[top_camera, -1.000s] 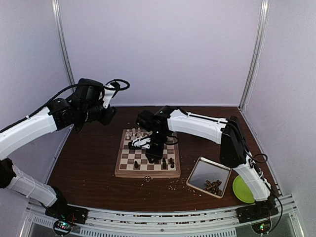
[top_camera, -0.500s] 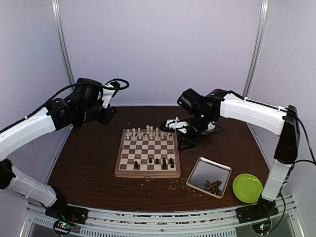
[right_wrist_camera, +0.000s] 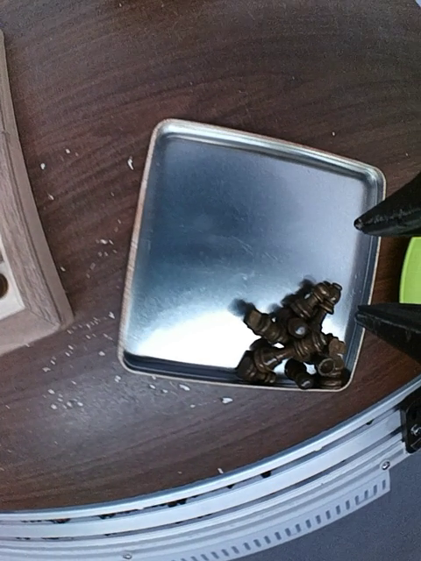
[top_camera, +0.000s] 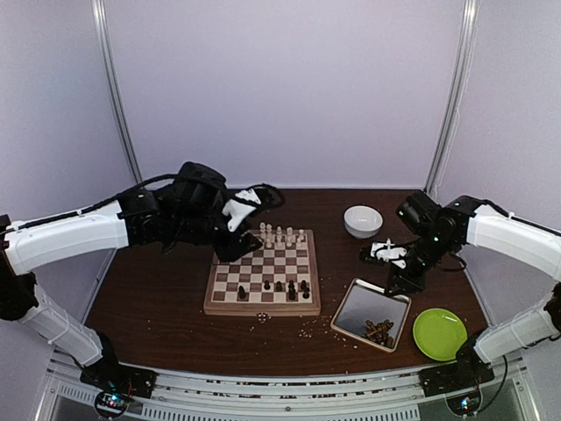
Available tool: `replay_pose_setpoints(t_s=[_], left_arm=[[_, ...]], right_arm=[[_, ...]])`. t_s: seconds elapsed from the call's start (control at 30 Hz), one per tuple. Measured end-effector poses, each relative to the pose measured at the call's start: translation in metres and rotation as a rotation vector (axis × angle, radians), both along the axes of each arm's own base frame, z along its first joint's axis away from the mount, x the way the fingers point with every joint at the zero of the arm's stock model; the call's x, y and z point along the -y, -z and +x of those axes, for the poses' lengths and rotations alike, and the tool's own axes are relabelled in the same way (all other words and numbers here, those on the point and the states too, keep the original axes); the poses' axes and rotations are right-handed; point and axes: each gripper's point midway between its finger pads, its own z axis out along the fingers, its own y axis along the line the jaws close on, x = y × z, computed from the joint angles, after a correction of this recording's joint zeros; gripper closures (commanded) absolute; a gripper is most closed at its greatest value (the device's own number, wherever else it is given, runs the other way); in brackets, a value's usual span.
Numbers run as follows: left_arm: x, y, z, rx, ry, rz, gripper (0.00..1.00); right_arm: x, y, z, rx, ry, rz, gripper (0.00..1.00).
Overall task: Set up the chess pieces on the board
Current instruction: Pick up the rook from the storage box.
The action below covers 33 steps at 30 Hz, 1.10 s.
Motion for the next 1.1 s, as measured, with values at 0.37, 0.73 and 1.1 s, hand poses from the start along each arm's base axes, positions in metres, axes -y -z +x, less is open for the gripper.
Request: replay_pose_setpoints(t_s=[0.37,0.73,1.1], left_arm=[[0.043,0.056,-0.034,-0.097,0.146,0.094,0.51],[0.054,0.043,-0.029,-0.1,0.097,0.0,0.51],[0.056,0.044,-0.024,-0.096,0.071,-0.011,0.51]], right_arm=[[0.022,0.045,-0.048,-0.083,-0.166,-0.079,0.73],[0.011,0.067,-0.067,-0.124,-0.297,-0.125,0.76],[0.004,0.082,-0.088,-0.08,-0.4,-0.176,0.76]])
